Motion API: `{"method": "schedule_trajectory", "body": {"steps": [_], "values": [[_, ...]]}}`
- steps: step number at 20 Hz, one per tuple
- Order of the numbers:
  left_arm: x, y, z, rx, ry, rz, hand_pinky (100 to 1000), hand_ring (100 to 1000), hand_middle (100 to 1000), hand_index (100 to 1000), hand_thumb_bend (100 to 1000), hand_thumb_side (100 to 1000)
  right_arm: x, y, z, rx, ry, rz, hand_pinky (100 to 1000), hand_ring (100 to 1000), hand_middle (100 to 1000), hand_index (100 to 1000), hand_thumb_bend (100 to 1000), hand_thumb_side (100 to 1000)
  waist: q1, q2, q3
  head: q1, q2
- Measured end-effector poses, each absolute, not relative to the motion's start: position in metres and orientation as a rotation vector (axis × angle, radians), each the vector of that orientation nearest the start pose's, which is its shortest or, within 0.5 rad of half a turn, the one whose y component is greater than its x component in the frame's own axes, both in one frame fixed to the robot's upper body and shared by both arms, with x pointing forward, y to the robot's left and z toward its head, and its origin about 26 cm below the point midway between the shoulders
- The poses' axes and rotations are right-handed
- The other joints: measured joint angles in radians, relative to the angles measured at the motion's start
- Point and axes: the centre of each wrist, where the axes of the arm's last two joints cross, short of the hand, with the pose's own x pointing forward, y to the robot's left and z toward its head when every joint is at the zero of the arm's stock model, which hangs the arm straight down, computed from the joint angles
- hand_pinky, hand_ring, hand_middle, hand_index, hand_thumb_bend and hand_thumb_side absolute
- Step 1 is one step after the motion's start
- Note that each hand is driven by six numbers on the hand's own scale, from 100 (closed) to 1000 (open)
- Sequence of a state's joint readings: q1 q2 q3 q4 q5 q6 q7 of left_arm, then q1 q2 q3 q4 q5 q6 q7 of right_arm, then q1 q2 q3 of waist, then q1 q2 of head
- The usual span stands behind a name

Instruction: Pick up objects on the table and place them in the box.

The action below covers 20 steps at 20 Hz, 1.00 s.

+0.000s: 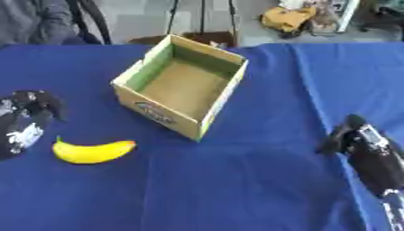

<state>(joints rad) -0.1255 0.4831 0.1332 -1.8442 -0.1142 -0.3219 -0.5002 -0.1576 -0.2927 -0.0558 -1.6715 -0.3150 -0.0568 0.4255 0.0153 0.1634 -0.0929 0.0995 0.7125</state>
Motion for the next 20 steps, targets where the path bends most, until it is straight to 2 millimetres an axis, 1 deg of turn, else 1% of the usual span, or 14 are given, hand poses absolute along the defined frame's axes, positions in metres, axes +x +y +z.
{"method": "schedule_trajectory", "body": {"steps": [1, 3, 4, 6, 9, 10, 11, 13, 15, 16, 17, 18, 19, 20], "values": [[0.291, 0.352, 0.156, 0.325, -1.994, -1.137, 661, 657, 653, 782, 152, 135, 0.313, -0.308, 0.081, 0.337, -1.857, 0.407, 515, 374, 314, 499, 100, 790, 0.001, -0.001, 0.000, -0.001, 0.000], [0.291, 0.353, 0.167, 0.461, -1.973, -1.256, 680, 691, 679, 795, 236, 144, 0.313, -0.308, 0.081, 0.337, -1.856, 0.407, 515, 374, 314, 499, 100, 789, 0.001, -0.002, -0.001, -0.001, 0.000], [0.291, 0.353, 0.171, 0.519, -1.961, -1.307, 680, 691, 679, 795, 236, 144, 0.313, -0.308, 0.081, 0.337, -1.856, 0.408, 515, 374, 314, 499, 100, 789, 0.001, -0.003, -0.002, -0.001, 0.000], [0.291, 0.350, 0.174, 0.601, -1.931, -1.397, 688, 705, 691, 806, 288, 209, 0.313, -0.308, 0.081, 0.337, -1.856, 0.408, 515, 374, 314, 499, 100, 788, 0.001, -0.004, -0.004, -0.002, 0.000], [0.293, 0.345, 0.174, 0.660, -1.889, -1.520, 687, 705, 691, 810, 320, 287, 0.313, -0.308, 0.082, 0.336, -1.856, 0.409, 515, 374, 314, 499, 100, 789, 0.001, -0.004, -0.006, -0.001, 0.000], [0.294, 0.344, 0.174, 0.669, -1.876, -1.561, 687, 705, 691, 809, 321, 300, 0.313, -0.308, 0.082, 0.336, -1.856, 0.409, 515, 374, 314, 499, 100, 789, 0.001, -0.004, -0.007, -0.001, 0.000], [0.295, 0.343, 0.173, 0.675, -1.861, -1.600, 685, 704, 691, 809, 319, 366, 0.313, -0.308, 0.082, 0.336, -1.856, 0.410, 515, 374, 314, 499, 100, 790, 0.002, -0.004, -0.008, -0.001, 0.000], [0.297, 0.342, 0.171, 0.671, -1.828, -1.669, 685, 706, 692, 810, 335, 417, 0.313, -0.308, 0.082, 0.337, -1.855, 0.410, 515, 374, 314, 499, 100, 792, 0.004, -0.004, -0.010, -0.001, 0.000], [0.299, 0.342, 0.168, 0.667, -1.797, -1.727, 682, 703, 689, 810, 335, 450, 0.313, -0.308, 0.082, 0.338, -1.853, 0.412, 515, 374, 314, 499, 100, 792, 0.007, -0.004, -0.011, -0.001, 0.000], [0.300, 0.342, 0.167, 0.665, -1.782, -1.750, 682, 702, 688, 810, 333, 451, 0.313, -0.308, 0.082, 0.338, -1.853, 0.412, 515, 374, 314, 499, 100, 792, 0.007, -0.004, -0.011, -0.001, 0.000], [0.301, 0.342, 0.166, 0.661, -1.769, -1.768, 678, 698, 684, 808, 320, 485, 0.313, -0.308, 0.082, 0.338, -1.852, 0.413, 515, 374, 313, 499, 100, 791, 0.007, -0.004, -0.012, -0.001, 0.001], [0.303, 0.341, 0.164, 0.657, -1.761, -1.782, 678, 697, 684, 807, 318, 490, 0.313, -0.308, 0.082, 0.339, -1.852, 0.413, 515, 374, 313, 499, 100, 791, 0.007, -0.004, -0.012, -0.001, 0.003], [0.304, 0.341, 0.162, 0.650, -1.753, -1.793, 674, 692, 679, 805, 292, 528, 0.313, -0.308, 0.082, 0.339, -1.852, 0.414, 515, 374, 314, 499, 100, 792, 0.007, -0.004, -0.012, -0.001, 0.003], [0.305, 0.341, 0.160, 0.643, -1.744, -1.802, 673, 691, 678, 805, 288, 532, 0.313, -0.308, 0.082, 0.339, -1.852, 0.414, 515, 374, 314, 499, 100, 792, 0.007, -0.004, -0.013, -0.001, 0.004]]}}
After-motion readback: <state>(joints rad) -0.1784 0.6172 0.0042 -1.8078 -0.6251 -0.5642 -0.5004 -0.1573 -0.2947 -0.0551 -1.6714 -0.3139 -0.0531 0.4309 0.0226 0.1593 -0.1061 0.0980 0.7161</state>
